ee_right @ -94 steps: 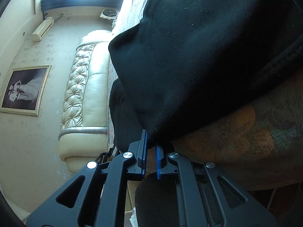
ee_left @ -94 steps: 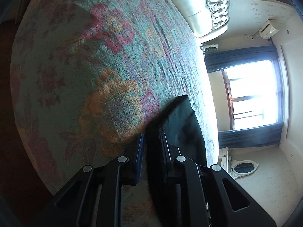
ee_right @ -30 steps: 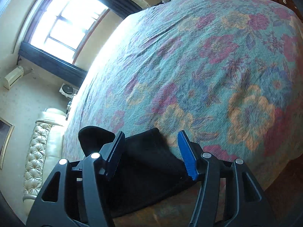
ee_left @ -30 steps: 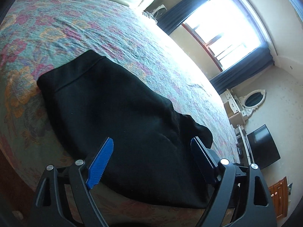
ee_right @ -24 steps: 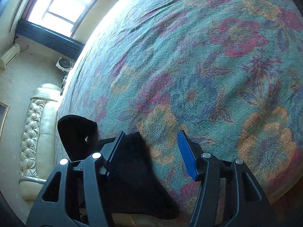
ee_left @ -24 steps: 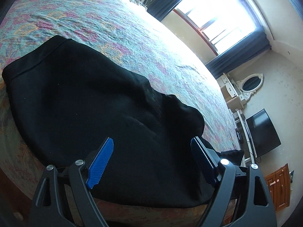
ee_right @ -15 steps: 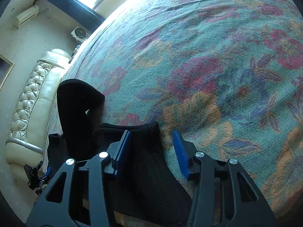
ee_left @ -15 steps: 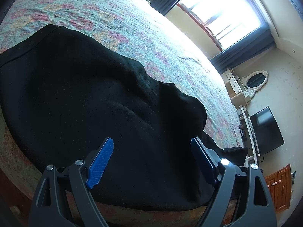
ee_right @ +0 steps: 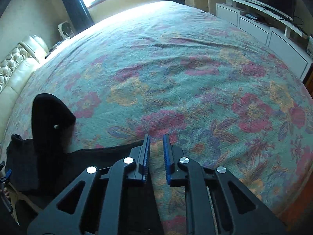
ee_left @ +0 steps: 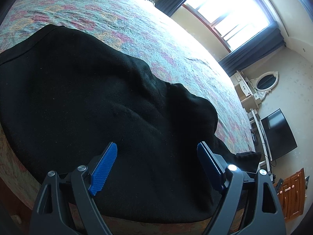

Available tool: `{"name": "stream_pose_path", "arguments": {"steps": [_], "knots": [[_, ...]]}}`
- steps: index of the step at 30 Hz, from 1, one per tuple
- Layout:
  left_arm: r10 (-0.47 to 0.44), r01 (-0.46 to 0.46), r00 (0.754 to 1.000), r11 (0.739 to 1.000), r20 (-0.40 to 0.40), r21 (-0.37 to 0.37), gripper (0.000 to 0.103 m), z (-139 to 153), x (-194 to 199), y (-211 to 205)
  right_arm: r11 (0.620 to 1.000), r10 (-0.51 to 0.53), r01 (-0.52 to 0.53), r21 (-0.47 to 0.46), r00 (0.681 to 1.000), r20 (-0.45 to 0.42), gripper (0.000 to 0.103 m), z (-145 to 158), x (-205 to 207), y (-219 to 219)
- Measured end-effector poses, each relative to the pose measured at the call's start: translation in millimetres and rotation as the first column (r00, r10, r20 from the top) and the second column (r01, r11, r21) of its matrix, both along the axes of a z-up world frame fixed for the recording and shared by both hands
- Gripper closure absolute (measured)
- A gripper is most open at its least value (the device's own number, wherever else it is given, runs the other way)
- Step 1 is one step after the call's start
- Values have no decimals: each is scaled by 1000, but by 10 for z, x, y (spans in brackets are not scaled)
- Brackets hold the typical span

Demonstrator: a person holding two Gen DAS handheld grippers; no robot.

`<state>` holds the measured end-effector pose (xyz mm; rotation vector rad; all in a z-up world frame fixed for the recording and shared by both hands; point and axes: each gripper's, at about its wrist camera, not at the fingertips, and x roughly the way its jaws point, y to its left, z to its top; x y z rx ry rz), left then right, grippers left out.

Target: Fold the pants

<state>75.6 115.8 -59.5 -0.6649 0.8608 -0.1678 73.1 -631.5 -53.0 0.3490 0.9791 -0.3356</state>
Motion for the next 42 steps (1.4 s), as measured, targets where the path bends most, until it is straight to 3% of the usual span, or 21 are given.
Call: {"name": "stream_pose_path", "arguments": {"steps": [1, 3, 6, 8, 10, 11, 12, 16, 18, 21, 24, 25, 26, 30, 32, 35, 37, 38, 39, 40, 42], "knots": [[-3, 3, 1000, 1000, 3, 3, 20, 5, -4, -3, 997, -72, 70, 43, 997, 32, 82, 2, -74, -31], [-8, 8, 1000, 1000, 7, 1, 20, 15, -15, 3, 954, -132, 74, 289, 973, 189, 71, 49, -262, 65], [-7, 7, 1000, 1000, 8, -19, 20, 9, -13, 34, 787, -112, -87, 611, 953, 280, 56, -103, -375, 561], [-3, 3, 1000, 1000, 10, -27, 20, 5, -22, 45, 678, -59, -146, 720, 966, 251, 54, -310, -377, 967], [-5, 5, 1000, 1000, 12, -28, 20, 6, -35, 56, 586, -59, -132, 800, 977, 205, 51, -559, -359, 1232], [-5, 5, 1000, 1000, 11, -31, 20, 2, -38, 71, 538, -69, -124, 834, 979, 190, 45, -682, -330, 1315], [-2, 3, 1000, 999, 10, -39, 20, 4, -40, 83, 523, -83, -104, 846, 982, 172, 44, -766, -305, 1369], [10, -10, 1000, 997, 6, -71, 20, -6, -43, 125, 533, -189, -166, 830, 932, 308, 38, -746, -247, 1396], [11, -10, 1000, 997, 7, -70, 20, -6, -41, 129, 472, -263, -199, 859, 898, 353, 30, -842, -234, 1380], [7, -6, 1000, 998, 8, -62, 20, -6, -48, 127, 393, -344, -222, 893, 865, 366, 30, -954, -272, 1369], [8, -7, 1000, 997, 7, -71, 20, 2, -50, 135, 245, -456, -273, 930, 814, 359, 30, -1060, -407, 1418], [10, -10, 1000, 997, 6, -77, 20, 8, -46, 148, 231, -459, -228, 946, 831, 313, 30, -1102, -433, 1472], [12, -11, 1000, 997, 4, -82, 20, 10, -43, 154, 250, -453, -183, 951, 846, 282, 35, -1110, -472, 1531], [13, -13, 1000, 995, -1, -95, 20, 10, -37, 176, 438, -354, -166, 883, 871, 340, 35, -926, -475, 1726], [12, -12, 1000, 996, -1, -92, 20, 6, -40, 179, 474, -379, -141, 869, 858, 346, 34, -916, -413, 1709], [9, -9, 1000, 997, 0, -83, 20, 10, -34, 188, 438, -498, -147, 887, 782, 375, 32, -1012, -382, 1588], [8, -9, 1000, 997, -1, -81, 20, 18, -35, 185, 337, -589, -160, 928, 733, 341, 32, -1127, -394, 1485], [8, -8, 1000, 997, -2, -83, 20, 24, -35, 182, 285, -608, -176, 942, 727, 319, 32, -1172, -395, 1459], [6, -6, 1000, 996, -2, -84, 20, 29, -37, 167, 262, -607, -183, 948, 732, 309, 34, -1176, -394, 1445], [6, -6, 1000, 996, -1, -86, 20, 34, -43, 156, 272, -588, -192, 943, 743, 321, 37, -1145, -392, 1429], [13, -11, 1000, 996, 15, -93, 20, 64, -79, 117, 351, -529, -204, 914, 763, 373, 70, -1023, -439, 1414]]}}
